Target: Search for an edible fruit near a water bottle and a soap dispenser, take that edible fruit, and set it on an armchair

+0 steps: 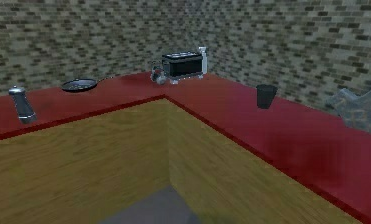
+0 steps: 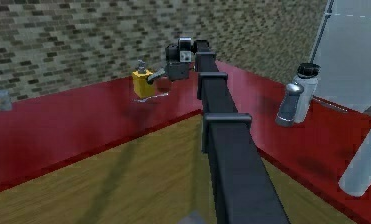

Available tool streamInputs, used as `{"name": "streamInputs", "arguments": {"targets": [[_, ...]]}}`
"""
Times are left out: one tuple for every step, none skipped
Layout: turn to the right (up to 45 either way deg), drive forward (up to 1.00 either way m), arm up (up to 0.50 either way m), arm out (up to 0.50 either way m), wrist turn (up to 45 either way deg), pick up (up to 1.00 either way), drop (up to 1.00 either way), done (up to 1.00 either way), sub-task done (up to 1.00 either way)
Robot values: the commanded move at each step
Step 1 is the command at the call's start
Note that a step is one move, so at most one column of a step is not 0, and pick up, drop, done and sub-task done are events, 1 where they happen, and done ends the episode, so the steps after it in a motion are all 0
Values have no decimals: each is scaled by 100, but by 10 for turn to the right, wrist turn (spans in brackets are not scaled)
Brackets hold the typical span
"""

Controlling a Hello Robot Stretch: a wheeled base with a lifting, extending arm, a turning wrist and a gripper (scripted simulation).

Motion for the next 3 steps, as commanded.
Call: {"name": "streamInputs", "arguments": {"targets": [[0,0,0,0,-450,0,0,0,0],[0,0,0,0,-450,0,0,0,0],[0,0,0,0,-210,0,0,0,0]]}}
